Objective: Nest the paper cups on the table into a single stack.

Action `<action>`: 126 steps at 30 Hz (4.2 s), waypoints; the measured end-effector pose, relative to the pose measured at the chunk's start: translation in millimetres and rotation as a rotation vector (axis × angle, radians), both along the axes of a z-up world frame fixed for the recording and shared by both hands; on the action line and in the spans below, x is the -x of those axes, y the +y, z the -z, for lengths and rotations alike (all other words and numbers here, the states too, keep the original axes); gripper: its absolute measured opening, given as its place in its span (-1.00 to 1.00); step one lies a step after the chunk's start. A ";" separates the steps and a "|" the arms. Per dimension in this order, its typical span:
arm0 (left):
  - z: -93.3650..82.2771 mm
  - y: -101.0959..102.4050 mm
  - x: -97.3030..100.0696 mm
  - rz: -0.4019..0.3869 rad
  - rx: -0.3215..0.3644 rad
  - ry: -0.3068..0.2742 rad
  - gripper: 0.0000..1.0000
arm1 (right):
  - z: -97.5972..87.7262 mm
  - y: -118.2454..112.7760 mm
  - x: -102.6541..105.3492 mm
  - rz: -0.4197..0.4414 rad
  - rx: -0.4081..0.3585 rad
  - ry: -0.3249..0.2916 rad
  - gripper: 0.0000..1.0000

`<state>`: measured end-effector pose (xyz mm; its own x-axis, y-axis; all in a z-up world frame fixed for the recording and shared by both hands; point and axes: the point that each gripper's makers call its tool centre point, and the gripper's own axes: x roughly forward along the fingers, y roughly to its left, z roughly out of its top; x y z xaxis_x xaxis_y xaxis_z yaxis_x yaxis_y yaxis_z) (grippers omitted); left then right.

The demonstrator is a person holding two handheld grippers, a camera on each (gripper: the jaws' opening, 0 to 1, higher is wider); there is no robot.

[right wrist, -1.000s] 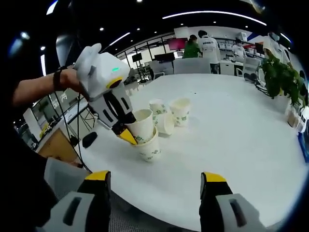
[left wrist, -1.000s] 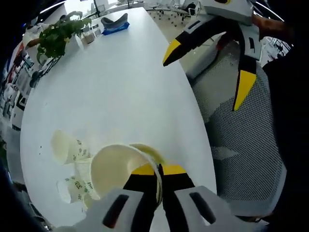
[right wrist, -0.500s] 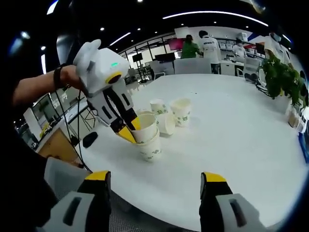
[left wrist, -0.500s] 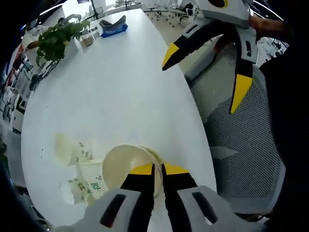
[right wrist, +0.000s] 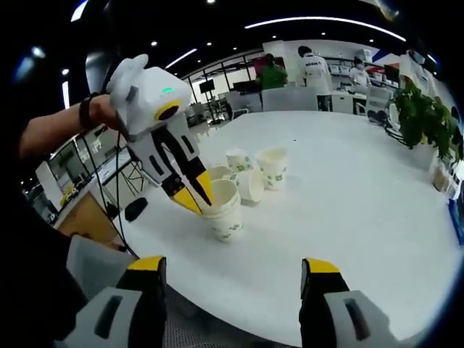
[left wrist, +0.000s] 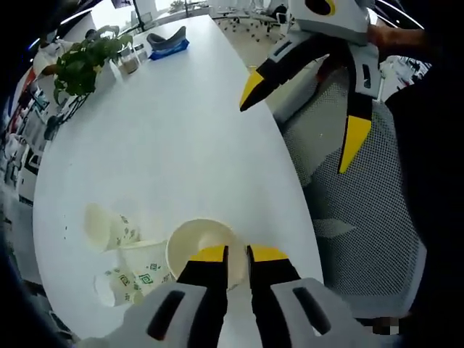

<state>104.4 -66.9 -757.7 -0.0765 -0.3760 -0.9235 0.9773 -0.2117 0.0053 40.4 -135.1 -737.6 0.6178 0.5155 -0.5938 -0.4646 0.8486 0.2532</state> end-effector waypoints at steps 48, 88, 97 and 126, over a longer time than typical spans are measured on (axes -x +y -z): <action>-32.6 -15.5 -117.0 -0.254 0.143 -0.113 -0.22 | -13.4 -1.5 -10.1 -0.004 0.004 -0.046 0.59; 59.9 -64.2 -160.6 -0.246 -0.001 -0.008 -0.58 | -3.1 -25.0 -13.2 0.086 -0.014 -0.014 0.58; 66.3 -62.9 -163.8 -0.230 -0.034 -0.010 -0.94 | -1.2 -30.5 -12.7 0.094 -0.008 -0.010 0.58; 0.3 -61.7 -151.6 -0.194 0.076 -0.059 -1.00 | 7.7 -20.4 -11.5 0.066 -0.011 0.007 0.56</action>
